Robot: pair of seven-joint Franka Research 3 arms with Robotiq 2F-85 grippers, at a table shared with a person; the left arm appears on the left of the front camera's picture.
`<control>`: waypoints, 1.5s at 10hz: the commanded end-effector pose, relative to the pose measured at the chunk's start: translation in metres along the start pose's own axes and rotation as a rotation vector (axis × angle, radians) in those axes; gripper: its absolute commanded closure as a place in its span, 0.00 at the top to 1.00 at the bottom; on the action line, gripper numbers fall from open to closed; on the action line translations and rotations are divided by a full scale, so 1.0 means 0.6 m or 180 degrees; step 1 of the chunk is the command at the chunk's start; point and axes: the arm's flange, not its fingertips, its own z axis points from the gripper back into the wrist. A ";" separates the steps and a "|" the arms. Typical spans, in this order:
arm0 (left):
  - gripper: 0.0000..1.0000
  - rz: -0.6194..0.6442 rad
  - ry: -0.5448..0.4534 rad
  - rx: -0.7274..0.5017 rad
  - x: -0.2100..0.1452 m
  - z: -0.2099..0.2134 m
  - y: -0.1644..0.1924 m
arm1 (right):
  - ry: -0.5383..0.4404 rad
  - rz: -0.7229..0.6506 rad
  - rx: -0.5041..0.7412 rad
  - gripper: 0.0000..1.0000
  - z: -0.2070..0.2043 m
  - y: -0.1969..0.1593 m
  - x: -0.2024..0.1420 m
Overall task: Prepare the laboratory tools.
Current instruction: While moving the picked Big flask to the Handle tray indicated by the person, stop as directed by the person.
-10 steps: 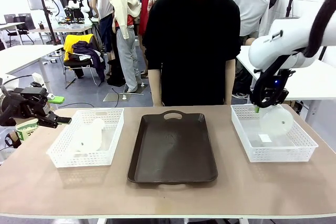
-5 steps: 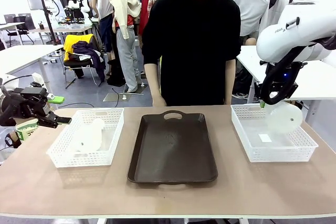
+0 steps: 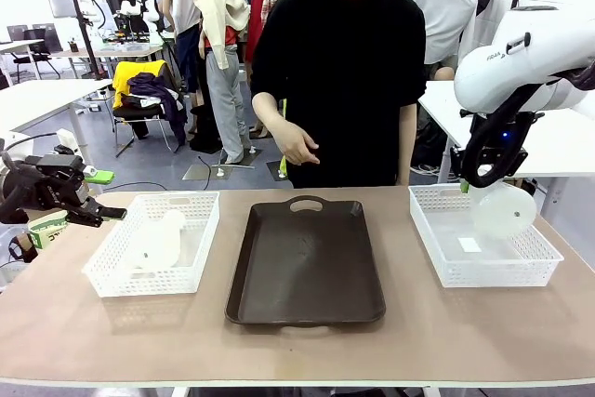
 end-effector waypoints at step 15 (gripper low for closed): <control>1.00 -0.0016 -0.0005 0.0003 0.000 0.002 -0.003 | -0.0251 0.0352 -0.0065 0.00 0.096 0.164 -0.001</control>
